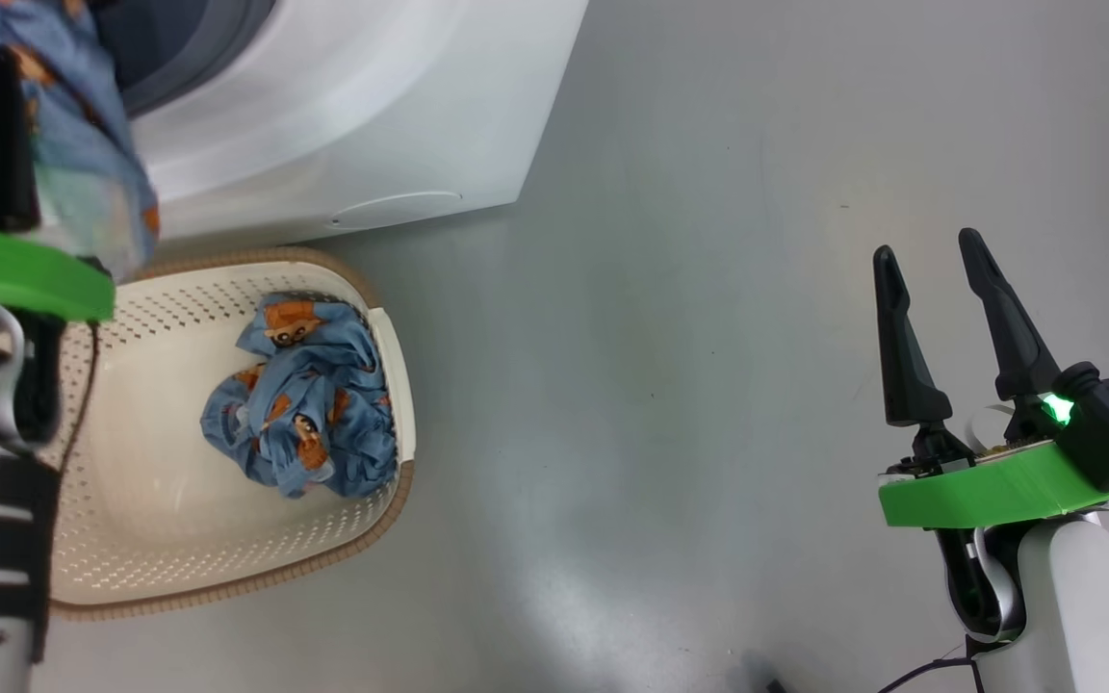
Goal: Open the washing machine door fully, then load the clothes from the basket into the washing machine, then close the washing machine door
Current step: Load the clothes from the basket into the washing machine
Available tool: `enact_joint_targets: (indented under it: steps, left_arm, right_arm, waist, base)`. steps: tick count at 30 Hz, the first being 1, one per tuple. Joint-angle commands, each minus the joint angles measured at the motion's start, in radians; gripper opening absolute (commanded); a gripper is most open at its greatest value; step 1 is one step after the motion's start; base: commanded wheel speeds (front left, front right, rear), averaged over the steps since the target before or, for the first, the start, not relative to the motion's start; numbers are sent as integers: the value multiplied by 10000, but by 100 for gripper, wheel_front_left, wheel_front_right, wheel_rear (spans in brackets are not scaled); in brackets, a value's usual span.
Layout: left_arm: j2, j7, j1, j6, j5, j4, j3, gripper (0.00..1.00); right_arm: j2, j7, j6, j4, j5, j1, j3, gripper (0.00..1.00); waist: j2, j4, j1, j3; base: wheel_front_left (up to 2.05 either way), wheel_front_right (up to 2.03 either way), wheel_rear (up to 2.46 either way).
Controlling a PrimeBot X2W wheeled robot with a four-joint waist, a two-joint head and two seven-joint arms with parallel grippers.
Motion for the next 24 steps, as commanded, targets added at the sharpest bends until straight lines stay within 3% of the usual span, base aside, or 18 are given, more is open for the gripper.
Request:
enact_joint_targets:
  steps: [1,10,14,20,24]
  left_arm:
    - [550,-53,-395,-15,10,-219,226,0]
    - [928,-53,-2482,-15,67,1587,223,0]
    - [1349,-53,-3543,15,345,2592,394,0]
    - [1796,-53,-4515,576,1057,2539,1043,0]
    - [1678,-53,-4478,726,1285,2652,1442,0]
  right_arm:
    - [46,-49,12,-203,54,155,247,100]
    - [77,-49,12,-164,120,102,360,100]
    - [94,-49,12,-108,181,2,606,100]
    - [111,-49,12,-100,258,-194,801,100]
    - [116,-49,12,-89,325,-248,883,100]
  waist:
    - [0,-22,0,13]
    - [0,-263,0,123]
    - [0,-580,0,212]
    - [0,-972,0,477]
    - [0,-1129,0,590]
  base:
    - [0,0,0]
    - [0,0,0]
    - [0,0,0]
    - [0,0,0]
    - [0,0,0]
